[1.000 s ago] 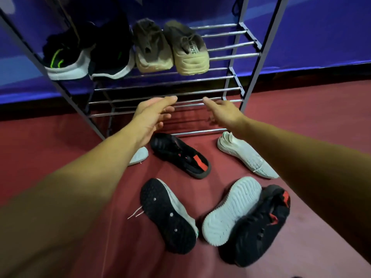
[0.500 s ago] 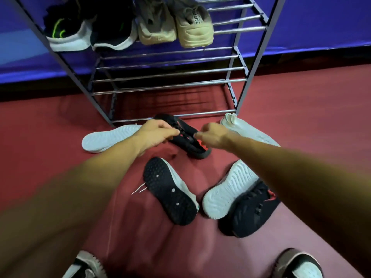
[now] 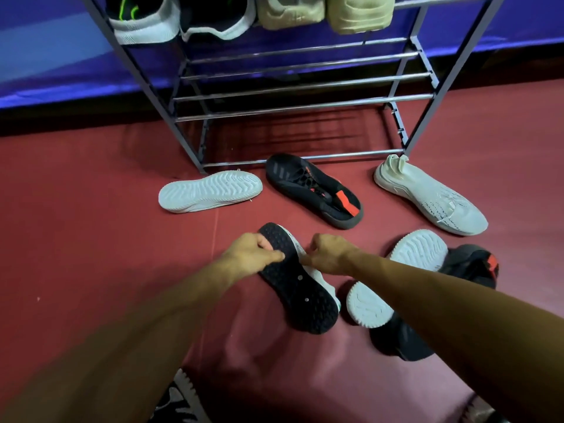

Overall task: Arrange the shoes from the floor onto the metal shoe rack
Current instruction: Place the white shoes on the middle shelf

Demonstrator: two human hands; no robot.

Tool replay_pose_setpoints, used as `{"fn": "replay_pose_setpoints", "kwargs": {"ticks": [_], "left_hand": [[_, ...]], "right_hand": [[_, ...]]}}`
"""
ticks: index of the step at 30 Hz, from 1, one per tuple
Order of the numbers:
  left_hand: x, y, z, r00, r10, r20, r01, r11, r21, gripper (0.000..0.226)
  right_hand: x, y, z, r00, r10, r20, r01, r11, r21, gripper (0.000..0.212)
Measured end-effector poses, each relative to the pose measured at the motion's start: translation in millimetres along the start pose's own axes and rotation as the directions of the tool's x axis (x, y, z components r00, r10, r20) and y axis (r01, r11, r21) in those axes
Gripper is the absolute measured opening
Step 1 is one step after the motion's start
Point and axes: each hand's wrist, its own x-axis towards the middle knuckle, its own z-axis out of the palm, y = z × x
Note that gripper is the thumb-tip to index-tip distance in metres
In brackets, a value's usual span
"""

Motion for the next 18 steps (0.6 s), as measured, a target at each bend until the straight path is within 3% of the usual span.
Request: {"fn": "replay_pose_setpoints", "kwargs": {"ticks": [6, 10, 14, 18], "left_hand": [[7.7, -32.5, 15.2, 0.994, -0.065, 0.086, 0.059, 0.996, 0.07, 0.033], [10.9, -38.3, 16.8, 0.991, -0.102, 0.091, 0.095, 0.992, 0.077, 0.031], [14.2, -42.3, 19.6, 0.985, -0.142, 0.096, 0.135, 0.988, 0.078, 0.03], [14.0, -35.7, 22.0, 0.978, -0.174, 0.117, 0.171, 0.985, 0.036, 0.031]], "right_hand": [[12.8, 5.3, 6.7, 0.998, -0.001, 0.07, 0.004, 0.999, -0.044, 0.029], [20.6, 2.6, 5.8, 0.998, 0.031, 0.063, -0.029, 0.999, -0.03, 0.035], [23.1, -2.0, 9.9, 0.996, 0.021, 0.086, -0.02, 1.0, -0.011, 0.053], [26.2, -7.1, 11.3, 0.993, 0.003, 0.122, -0.003, 1.0, 0.002, 0.049]]}}
